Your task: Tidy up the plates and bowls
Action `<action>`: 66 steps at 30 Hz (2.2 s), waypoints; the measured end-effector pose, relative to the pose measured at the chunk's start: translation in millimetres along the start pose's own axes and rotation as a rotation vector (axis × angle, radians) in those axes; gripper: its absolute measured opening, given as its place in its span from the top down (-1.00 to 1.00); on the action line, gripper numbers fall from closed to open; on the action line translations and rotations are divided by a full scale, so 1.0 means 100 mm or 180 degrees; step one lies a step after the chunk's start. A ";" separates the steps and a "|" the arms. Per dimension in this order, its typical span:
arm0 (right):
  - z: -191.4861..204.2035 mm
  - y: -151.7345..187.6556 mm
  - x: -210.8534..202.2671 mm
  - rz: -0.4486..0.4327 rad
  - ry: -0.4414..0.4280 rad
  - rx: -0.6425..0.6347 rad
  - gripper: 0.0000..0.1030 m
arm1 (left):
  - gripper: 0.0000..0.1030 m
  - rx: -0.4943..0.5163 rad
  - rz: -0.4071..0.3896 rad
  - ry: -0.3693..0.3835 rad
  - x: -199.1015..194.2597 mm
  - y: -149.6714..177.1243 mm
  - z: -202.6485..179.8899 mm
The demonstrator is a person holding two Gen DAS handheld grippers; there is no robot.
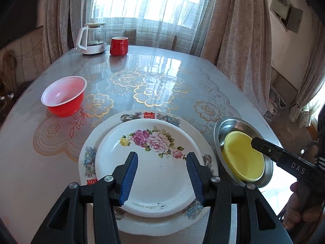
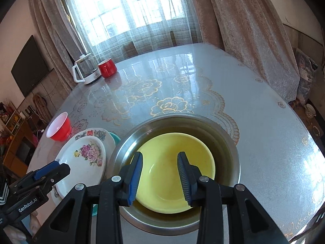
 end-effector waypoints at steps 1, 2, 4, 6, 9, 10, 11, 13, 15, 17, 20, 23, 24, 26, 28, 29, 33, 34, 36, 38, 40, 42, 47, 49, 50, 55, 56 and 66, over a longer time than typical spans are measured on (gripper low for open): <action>0.09 -0.01 0.03 0.0015 -0.0061 -0.0042 0.31 | 0.02 -0.0041 -0.0018 -0.0034 -0.02 -0.01 0.08; 0.20 -0.03 0.06 0.0030 -0.0128 -0.0084 0.31 | 0.02 -0.0091 -0.0035 -0.0047 -0.04 -0.03 0.16; 0.44 -0.08 0.11 0.0076 -0.0304 -0.0142 0.31 | 0.01 -0.0188 -0.0086 -0.0090 -0.09 -0.07 0.31; 0.67 -0.13 0.17 0.0109 -0.0533 -0.0186 0.31 | -0.01 -0.0260 -0.0117 -0.0155 -0.12 -0.10 0.46; 1.00 -0.15 0.31 0.0219 -0.0732 -0.0234 0.30 | -0.07 -0.0348 -0.0131 -0.0272 -0.13 -0.11 0.68; 1.09 -0.16 0.37 0.0274 -0.0810 -0.0228 0.30 | -0.10 -0.0391 -0.0126 -0.0309 -0.13 -0.11 0.76; 1.18 -0.16 0.41 0.0321 -0.0863 -0.0229 0.31 | -0.11 -0.0455 -0.0115 -0.0338 -0.13 -0.10 0.85; 1.36 -0.16 0.49 0.0374 -0.0945 -0.0276 0.30 | -0.11 -0.0604 -0.0049 -0.0369 -0.10 -0.06 1.02; 1.52 -0.16 0.56 0.0442 -0.1032 -0.0298 0.30 | -0.11 -0.0737 0.0020 -0.0385 -0.07 -0.02 1.18; 1.66 -0.14 0.64 0.0527 -0.1107 -0.0296 0.31 | -0.11 -0.0791 0.0022 -0.0365 -0.06 0.01 1.29; 1.84 -0.16 0.75 0.0600 -0.1165 -0.0325 0.35 | -0.11 -0.0917 -0.0083 -0.0291 -0.11 -0.01 1.47; 1.99 -0.22 0.87 0.0657 -0.1186 -0.0325 0.41 | -0.13 -0.1038 -0.0171 -0.0331 -0.14 -0.05 1.69; 2.03 -0.24 0.91 0.0664 -0.1190 -0.0335 0.42 | -0.21 -0.1067 -0.0194 -0.0368 -0.14 -0.07 1.77; 2.14 -0.29 1.00 0.0690 -0.1210 -0.0334 0.47 | -0.34 -0.1152 -0.0280 -0.0417 -0.17 -0.12 1.94; 2.24 -0.34 1.08 0.0715 -0.1258 -0.0312 0.48 | -0.37 -0.1270 -0.0312 -0.0394 -0.18 -0.18 2.08; 2.29 -0.37 1.12 0.0720 -0.1269 -0.0306 0.49 | -0.37 -0.1304 -0.0308 -0.0377 -0.17 -0.21 2.14; 2.45 -0.49 1.33 0.0783 -0.1286 -0.0223 0.53 | -0.34 -0.1447 -0.0291 -0.0205 -0.13 -0.36 2.31; 2.49 -0.51 1.38 0.0797 -0.1273 -0.0205 0.54 | -0.32 -0.1488 -0.0283 -0.0179 -0.11 -0.40 2.34; 2.55 -0.54 1.50 0.0825 -0.1249 -0.0206 0.56 | -0.16 -0.1549 -0.0223 -0.0131 -0.04 -0.48 2.39; 2.59 -0.57 1.61 0.0860 -0.1215 -0.0161 0.58 | -0.08 -0.1558 -0.0233 -0.0138 0.01 -0.56 2.44; 2.64 -0.58 1.71 0.0898 -0.1211 -0.0131 0.59 | -0.04 -0.1546 -0.0231 -0.0191 0.06 -0.64 2.49; 2.67 -0.58 1.80 0.0910 -0.1173 -0.0142 0.59 | -0.02 -0.1611 -0.0224 -0.0214 0.13 -0.71 2.57; 2.70 -0.51 2.00 0.1014 -0.1118 -0.0085 0.59 | 0.14 -0.1686 -0.0113 -0.0231 0.36 -0.80 2.67; 2.70 -0.50 2.05 0.1031 -0.1110 -0.0062 0.60 | 0.22 -0.1722 -0.0094 -0.0236 0.43 -0.80 2.69; 2.71 -0.49 2.07 0.1041 -0.1112 -0.0046 0.62 | 0.24 -0.1725 -0.0084 -0.0242 0.48 -0.81 2.70; 2.81 -0.41 2.12 0.1105 -0.1112 -0.0113 0.80 | 0.73 -0.1673 0.0056 -0.0169 0.66 -0.78 2.64; 2.83 -0.40 2.11 0.1098 -0.1107 -0.0154 0.82 | 0.75 -0.1652 0.0064 -0.0181 0.67 -0.76 2.62; 2.75 -0.37 1.80 0.0978 -0.1132 -0.0241 0.82 | 0.76 -0.1475 -0.0048 -0.0191 0.38 -0.67 2.33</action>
Point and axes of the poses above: each gripper's, at about its wrist camera, not at the fingertips, and x roughly the way its jaws point, z to its left, y to its underside, the point moved 8 cm from there along x, roughly the way its jaws point, and after that the axes turned 3 degrees about -z, right-handed, at the moved point
